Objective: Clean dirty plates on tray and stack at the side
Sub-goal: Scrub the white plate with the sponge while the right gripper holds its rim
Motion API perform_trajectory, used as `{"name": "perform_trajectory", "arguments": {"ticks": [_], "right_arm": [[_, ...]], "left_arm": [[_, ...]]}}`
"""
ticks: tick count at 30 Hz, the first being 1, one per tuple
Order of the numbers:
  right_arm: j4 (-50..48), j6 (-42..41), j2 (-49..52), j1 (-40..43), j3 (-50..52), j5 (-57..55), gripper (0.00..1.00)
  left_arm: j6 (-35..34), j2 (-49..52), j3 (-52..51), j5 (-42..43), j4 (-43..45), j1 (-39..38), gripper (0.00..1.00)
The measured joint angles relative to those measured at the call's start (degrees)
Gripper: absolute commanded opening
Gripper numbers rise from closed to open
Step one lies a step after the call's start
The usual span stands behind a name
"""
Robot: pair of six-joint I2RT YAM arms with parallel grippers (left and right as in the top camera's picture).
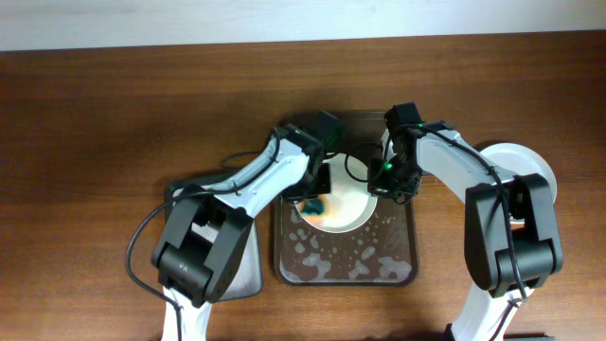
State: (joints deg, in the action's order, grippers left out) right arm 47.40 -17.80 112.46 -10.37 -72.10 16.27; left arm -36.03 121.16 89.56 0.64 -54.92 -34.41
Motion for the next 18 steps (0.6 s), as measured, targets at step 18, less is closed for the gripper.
{"name": "perform_trajectory", "arguments": {"ticks": [18], "right_arm": [[0.2,-0.9,0.2,0.1,0.0,0.5,0.04]], "left_arm": [[2.2,4.2,5.4,13.0,13.4,-2.0,0.0]]}}
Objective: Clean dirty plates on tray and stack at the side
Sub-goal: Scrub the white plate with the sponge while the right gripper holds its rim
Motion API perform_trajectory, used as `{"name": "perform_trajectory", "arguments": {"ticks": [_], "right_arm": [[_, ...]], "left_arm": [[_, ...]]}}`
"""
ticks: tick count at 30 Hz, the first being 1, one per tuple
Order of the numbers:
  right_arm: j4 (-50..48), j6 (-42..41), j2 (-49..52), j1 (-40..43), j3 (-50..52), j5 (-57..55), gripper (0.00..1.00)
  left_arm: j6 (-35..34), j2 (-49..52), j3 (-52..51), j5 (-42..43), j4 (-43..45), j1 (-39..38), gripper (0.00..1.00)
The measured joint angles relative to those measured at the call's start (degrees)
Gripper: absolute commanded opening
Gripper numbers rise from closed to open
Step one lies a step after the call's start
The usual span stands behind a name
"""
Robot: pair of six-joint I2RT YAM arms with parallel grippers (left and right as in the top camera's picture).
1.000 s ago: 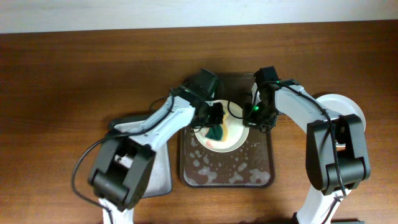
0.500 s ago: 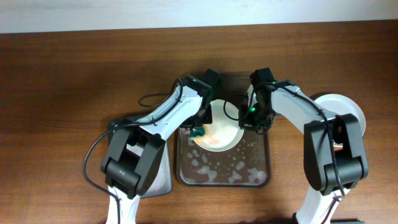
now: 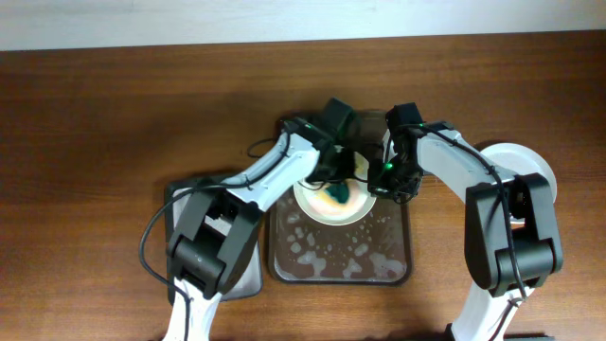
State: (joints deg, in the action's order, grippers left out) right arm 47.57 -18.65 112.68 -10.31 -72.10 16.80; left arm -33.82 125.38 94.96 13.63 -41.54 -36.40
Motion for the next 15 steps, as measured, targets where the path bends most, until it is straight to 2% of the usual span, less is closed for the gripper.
{"name": "perform_trajectory", "arguments": {"ticks": [6,12,15], "right_arm": [[0.0,-0.2,0.0,0.0,0.0,0.0,0.04],[-0.1,-0.2,0.0,-0.1,0.0,0.0,0.04],[-0.1,-0.2,0.0,-0.1,0.0,0.1,0.04]], "left_arm": [[0.0,0.2,0.1,2.0,-0.3,-1.9,0.0],[2.4,0.2,1.4,-8.4,-12.5,0.9,0.0],[3.0,0.2,1.7,-11.9,-15.0,4.4,0.0]]}}
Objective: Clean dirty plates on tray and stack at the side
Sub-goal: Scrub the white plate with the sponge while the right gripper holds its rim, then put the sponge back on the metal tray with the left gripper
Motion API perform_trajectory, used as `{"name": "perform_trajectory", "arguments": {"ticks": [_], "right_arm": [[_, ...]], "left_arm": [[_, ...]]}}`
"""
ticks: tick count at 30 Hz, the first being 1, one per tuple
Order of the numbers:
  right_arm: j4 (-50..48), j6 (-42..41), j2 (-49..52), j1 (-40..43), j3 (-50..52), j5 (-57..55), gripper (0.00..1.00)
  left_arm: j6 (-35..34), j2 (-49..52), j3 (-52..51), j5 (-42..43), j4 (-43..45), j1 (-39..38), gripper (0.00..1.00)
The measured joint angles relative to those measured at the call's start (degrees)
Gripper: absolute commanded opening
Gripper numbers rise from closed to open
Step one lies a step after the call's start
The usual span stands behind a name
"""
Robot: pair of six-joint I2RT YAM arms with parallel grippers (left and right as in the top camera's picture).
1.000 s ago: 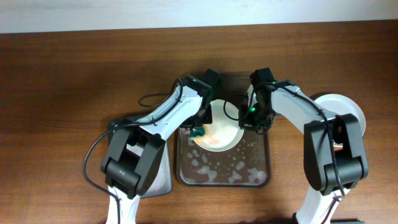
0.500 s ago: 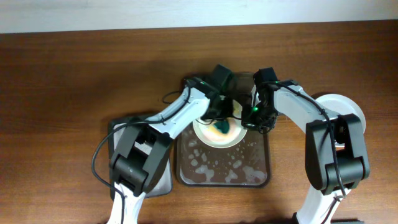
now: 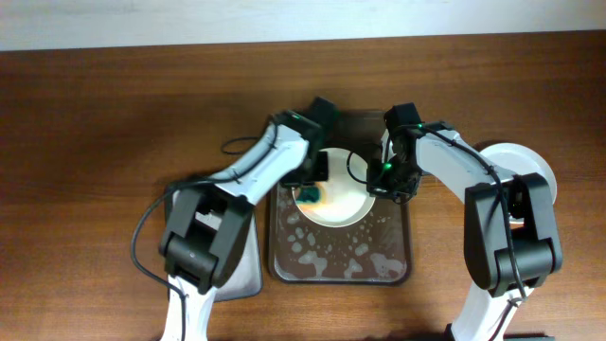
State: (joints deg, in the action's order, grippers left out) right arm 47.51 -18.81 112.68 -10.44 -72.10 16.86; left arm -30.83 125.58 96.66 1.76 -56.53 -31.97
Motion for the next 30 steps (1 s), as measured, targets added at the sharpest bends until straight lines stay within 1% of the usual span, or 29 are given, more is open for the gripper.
{"name": "perform_trajectory", "arguments": {"ticks": [4,8,12,15,17,20,22,24,27,30], "right_arm": [[-0.5,0.0,0.0,-0.4,0.0,0.9,0.04],[0.2,1.2,0.0,-0.4,0.0,0.6,0.04],[1.7,2.7,-1.7,-0.1,0.2,-1.2,0.04],[4.6,5.9,-9.5,0.0,0.3,-3.1,0.04],[5.9,8.3,-15.0,0.0,0.3,-3.5,0.04],[8.1,9.9,-23.2,-0.5,0.3,-6.8,0.04],[10.0,9.9,-27.3,-1.3,0.3,-10.3,0.04],[12.9,9.8,-31.5,-2.7,0.3,-14.5,0.04],[16.4,9.6,-34.5,-5.1,0.3,-19.5,0.04],[18.7,7.4,-34.8,-8.8,0.3,-25.9,0.04]], "left_arm": [[0.4,0.1,2.1,-0.2,-3.6,2.5,0.0],[1.7,-0.2,8.6,-1.5,-10.0,3.6,0.0],[3.8,-7.1,10.0,-1.8,-14.6,5.7,0.0],[4.5,-18.3,10.9,-3.8,-22.7,6.6,0.0],[4.7,-24.6,11.3,-5.4,-28.2,9.0,0.0],[4.8,-29.2,11.4,-10.1,-33.2,10.7,0.0],[4.8,-30.7,8.5,-11.4,-31.7,10.7,0.0],[4.7,-31.3,2.4,-11.9,-29.6,11.0,0.0],[4.2,-31.1,-12.7,-11.5,-20.1,13.6,0.0],[4.0,-30.7,-24.0,-8.0,-9.9,17.9,0.0]]}}
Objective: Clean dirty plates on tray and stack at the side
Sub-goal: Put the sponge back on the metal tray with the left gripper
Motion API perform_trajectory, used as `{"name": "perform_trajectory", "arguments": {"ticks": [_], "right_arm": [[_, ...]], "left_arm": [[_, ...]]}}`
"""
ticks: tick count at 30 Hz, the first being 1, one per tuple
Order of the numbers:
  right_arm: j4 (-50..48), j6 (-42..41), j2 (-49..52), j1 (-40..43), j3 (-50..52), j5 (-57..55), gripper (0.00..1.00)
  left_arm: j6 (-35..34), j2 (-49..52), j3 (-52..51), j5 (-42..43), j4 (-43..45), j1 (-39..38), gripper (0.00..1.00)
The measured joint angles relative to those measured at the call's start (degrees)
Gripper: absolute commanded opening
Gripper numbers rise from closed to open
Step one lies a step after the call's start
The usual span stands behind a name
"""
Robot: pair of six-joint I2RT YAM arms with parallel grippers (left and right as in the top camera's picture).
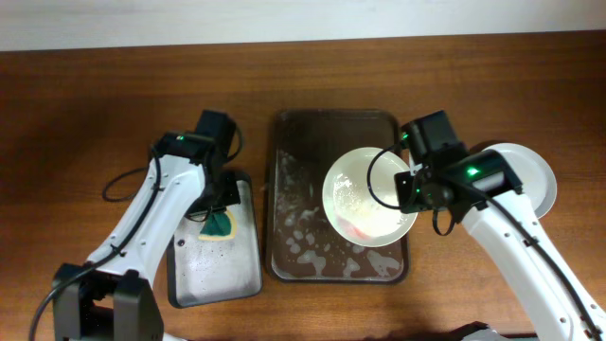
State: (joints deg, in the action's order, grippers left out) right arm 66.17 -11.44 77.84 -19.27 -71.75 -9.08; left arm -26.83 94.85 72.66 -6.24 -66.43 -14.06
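Observation:
My right gripper [414,186] is shut on the right rim of a white plate [365,194], which sits tilted over the right half of the dark brown tray [284,152]. The plate's face shows a faint reddish smear near its lower middle. Soap foam lies scattered on the tray floor. My left gripper [223,206] is over the grey tray [213,279] at the left. A green sponge [220,225] pokes out at its fingertips and touches the grey tray. The fingers themselves are mostly hidden under the wrist.
A white plate [532,175] lies on the table at the right, partly under my right arm. The grey tray lies just left of the brown tray. Cables hang from both arms. The wooden table runs back to a white wall.
My left gripper has moved with the sponge from the plate on the brown tray to the grey tray at the left. My right gripper has shifted right and toward the front, holding the plate.
My left gripper held the sponge on the plate's left part, then on its far middle, then on the left part again, while my right gripper stayed at the plate's right rim. Now the sponge is over the grey tray and the plate is tilted in my right gripper.

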Motion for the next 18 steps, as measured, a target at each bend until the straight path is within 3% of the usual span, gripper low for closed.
{"name": "perform_trajectory", "arguments": {"ticks": [2,5,6,9,10,14,18], "right_arm": [[0.7,-1.8,0.0,-3.2,0.0,-4.8,0.04],[1.5,-5.9,-0.2,-10.5,0.0,-14.1,0.04],[1.8,-7.6,-0.3,-14.3,0.0,-18.4,0.04],[3.2,-10.4,-0.4,-20.8,0.0,-26.5,0.04],[4.9,-12.4,-0.5,-23.9,0.0,-31.1,0.04],[8.1,-15.7,-0.5,-32.7,0.0,-39.9,0.04],[9.0,-17.1,-0.5,-38.6,0.0,-47.1,0.04]], "left_arm": [[0.0,0.1,-2.3,1.5,2.4,1.9,0.16],[0.5,-0.3,-2.4,2.8,2.6,2.8,0.48],[0.5,-1.7,-2.4,3.3,2.6,2.8,0.64],[1.2,-6.3,-2.4,3.5,2.6,2.8,0.82],[1.1,-10.4,-2.4,3.6,2.5,2.8,1.0],[1.3,-21.4,-2.0,3.8,1.8,2.8,1.0],[1.3,-24.2,-2.0,3.9,1.3,2.8,1.0]]}}
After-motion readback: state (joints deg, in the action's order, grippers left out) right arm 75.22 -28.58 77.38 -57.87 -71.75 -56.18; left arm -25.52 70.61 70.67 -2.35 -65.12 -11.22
